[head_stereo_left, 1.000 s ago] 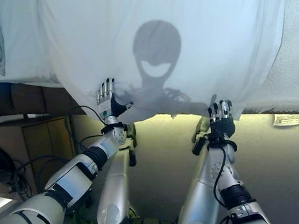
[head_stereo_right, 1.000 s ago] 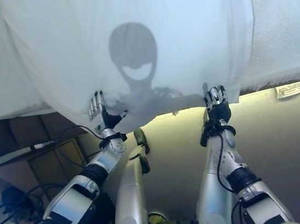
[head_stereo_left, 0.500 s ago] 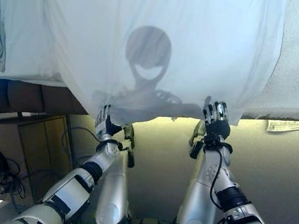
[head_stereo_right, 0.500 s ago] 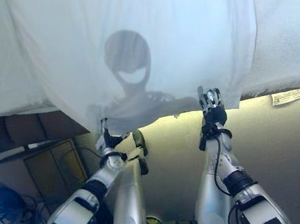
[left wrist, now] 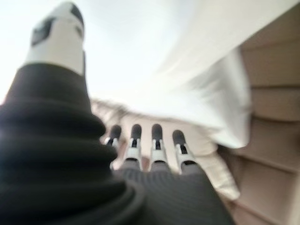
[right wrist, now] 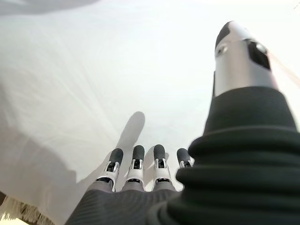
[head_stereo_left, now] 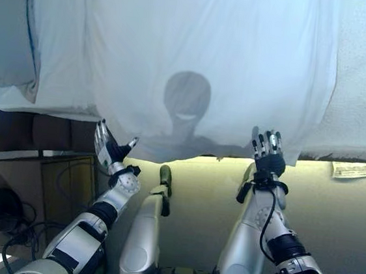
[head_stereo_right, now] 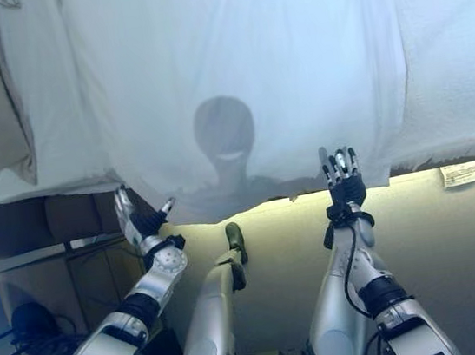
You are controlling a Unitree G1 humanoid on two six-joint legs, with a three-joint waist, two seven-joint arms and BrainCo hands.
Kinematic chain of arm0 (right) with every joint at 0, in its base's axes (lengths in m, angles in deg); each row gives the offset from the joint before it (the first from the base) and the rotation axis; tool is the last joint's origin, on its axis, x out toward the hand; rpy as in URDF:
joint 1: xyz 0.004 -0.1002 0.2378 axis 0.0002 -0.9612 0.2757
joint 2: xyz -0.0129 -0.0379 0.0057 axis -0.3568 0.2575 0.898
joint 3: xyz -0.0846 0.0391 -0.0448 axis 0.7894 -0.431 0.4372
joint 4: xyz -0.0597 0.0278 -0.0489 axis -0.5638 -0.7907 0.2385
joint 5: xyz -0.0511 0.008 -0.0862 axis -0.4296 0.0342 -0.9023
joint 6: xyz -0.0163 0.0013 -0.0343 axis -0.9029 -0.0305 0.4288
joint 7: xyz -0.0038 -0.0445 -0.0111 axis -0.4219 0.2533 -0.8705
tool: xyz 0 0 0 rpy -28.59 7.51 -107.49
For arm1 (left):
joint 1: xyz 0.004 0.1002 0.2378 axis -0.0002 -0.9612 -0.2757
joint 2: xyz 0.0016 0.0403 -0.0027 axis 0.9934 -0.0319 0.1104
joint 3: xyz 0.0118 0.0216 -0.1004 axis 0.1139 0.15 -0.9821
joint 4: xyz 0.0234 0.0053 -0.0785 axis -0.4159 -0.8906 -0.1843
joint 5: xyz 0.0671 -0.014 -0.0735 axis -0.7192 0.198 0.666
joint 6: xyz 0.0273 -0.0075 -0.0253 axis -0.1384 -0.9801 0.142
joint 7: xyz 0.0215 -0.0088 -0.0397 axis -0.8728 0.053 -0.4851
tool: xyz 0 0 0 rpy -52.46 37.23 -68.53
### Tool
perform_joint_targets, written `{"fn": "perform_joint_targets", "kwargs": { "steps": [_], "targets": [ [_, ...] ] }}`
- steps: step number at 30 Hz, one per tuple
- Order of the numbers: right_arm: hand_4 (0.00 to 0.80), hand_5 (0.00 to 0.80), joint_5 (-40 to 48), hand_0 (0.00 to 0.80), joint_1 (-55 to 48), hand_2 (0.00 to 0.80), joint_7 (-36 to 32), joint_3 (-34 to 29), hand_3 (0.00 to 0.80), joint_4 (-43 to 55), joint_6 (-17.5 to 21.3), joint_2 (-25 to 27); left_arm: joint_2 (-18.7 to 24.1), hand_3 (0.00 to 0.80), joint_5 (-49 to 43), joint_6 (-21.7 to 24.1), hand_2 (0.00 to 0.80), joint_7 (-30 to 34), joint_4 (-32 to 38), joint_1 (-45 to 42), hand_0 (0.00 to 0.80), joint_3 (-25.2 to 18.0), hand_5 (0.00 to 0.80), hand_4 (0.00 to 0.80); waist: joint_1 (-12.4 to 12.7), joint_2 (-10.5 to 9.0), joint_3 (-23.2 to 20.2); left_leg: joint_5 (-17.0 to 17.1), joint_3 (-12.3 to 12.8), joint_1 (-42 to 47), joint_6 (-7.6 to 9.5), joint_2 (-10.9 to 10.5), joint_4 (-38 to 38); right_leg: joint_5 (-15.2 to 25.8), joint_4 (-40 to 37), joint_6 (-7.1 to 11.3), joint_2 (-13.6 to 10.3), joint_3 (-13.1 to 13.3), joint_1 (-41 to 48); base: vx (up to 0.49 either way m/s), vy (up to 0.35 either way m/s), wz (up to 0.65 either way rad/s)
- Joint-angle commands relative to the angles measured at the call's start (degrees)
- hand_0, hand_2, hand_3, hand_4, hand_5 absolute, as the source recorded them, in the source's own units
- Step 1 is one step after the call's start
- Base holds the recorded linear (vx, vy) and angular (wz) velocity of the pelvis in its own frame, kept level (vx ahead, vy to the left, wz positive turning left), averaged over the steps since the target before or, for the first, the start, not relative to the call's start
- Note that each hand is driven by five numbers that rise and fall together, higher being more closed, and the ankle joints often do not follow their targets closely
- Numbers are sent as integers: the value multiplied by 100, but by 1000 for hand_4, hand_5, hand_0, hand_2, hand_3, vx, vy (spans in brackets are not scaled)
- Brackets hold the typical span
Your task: Make the bed neatly
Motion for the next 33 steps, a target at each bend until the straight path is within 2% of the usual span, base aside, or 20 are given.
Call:
{"fn": "perform_joint_targets", "kwargs": {
  "steps": [1, 3, 7, 13, 16, 17, 23, 27, 33],
  "targets": [
    [0, 0, -329, 0, 150, 0, 146, -149, 0, 235, 12, -18, 271, 0, 25, -9, 0, -158, 66, 319, 0, -315, 0, 0, 32, 112, 135, 277, -91, -731, 295, 103, 560, 1648, -1768, 697, -304, 173, 299, -70, 22, -1],
    [0, 0, -342, 0, 234, 0, 269, -75, 0, 279, 72, -46, 295, 0, 161, -83, 0, -51, 85, 397, 0, -255, 0, 0, 48, 97, 188, 314, -113, -838, 309, 102, 569, 1668, -1779, 696, -280, 179, 224, -101, -33, -1],
    [0, 0, -310, 0, 415, 0, 512, 194, 0, 417, 370, -194, 305, 0, 326, -173, 0, 97, 2, 551, 0, -51, 0, 0, 143, -109, 313, 380, -200, -1269, 318, 181, 676, 1772, -1879, 711, -193, 96, 29, -115, -129, 7],
    [0, 0, -162, 0, 682, 0, 336, 400, 0, 219, 658, -364, 356, 0, 360, -107, 0, 36, -272, 808, 0, 88, 0, 0, 257, -437, 313, 442, -360, -2063, 293, 344, 935, 1905, -1899, 725, -126, -28, -464, -85, -123, 0],
    [0, 0, -80, 0, 830, 0, 195, 427, 0, 129, 651, -371, 420, 0, 397, -77, 0, 1, -373, 942, 0, 143, 0, 0, 289, -566, 313, 499, -414, -2374, 277, 415, 1003, 1923, -1895, 728, -70, -106, -678, -49, -54, -5],
    [0, 0, -37, 0, 856, 0, 139, 441, 0, 105, 635, -359, 445, 0, 428, -55, 0, -7, -417, 968, 0, 159, 0, 0, 328, -593, 313, 353, -451, -2369, 235, 485, 1051, 1761, -1819, 804, -3, -97, -666, 8, -45, -6],
    [0, 0, 305, 0, 1090, 0, -123, 424, 0, -79, 559, -271, 589, 0, 350, 70, 0, -54, -643, 1263, 0, 214, 0, 0, 339, -808, 313, 357, -562, -2907, 223, 592, 1272, 1783, -1751, 792, 81, -183, -1038, -36, -48, -4],
    [0, 0, 599, 0, 1208, 0, -351, 411, 0, -297, 559, -149, 668, 0, 70, 118, 0, -152, -718, 1475, 0, 319, 0, 0, 318, -864, 313, 348, -586, -3141, 222, 638, 1366, 1777, -1738, 789, 133, -205, -1211, -12, -9, -4],
    [0, 0, 874, 0, 1454, 0, -611, 424, 0, -588, 473, 4, 781, 0, 55, -151, 0, 107, -1018, 1844, 0, 564, 0, 0, 274, -899, 313, 335, -615, -3305, 217, 631, 1423, 1790, -1751, 794, 188, -225, -1344, 5, 3, -2]
  ]
}}
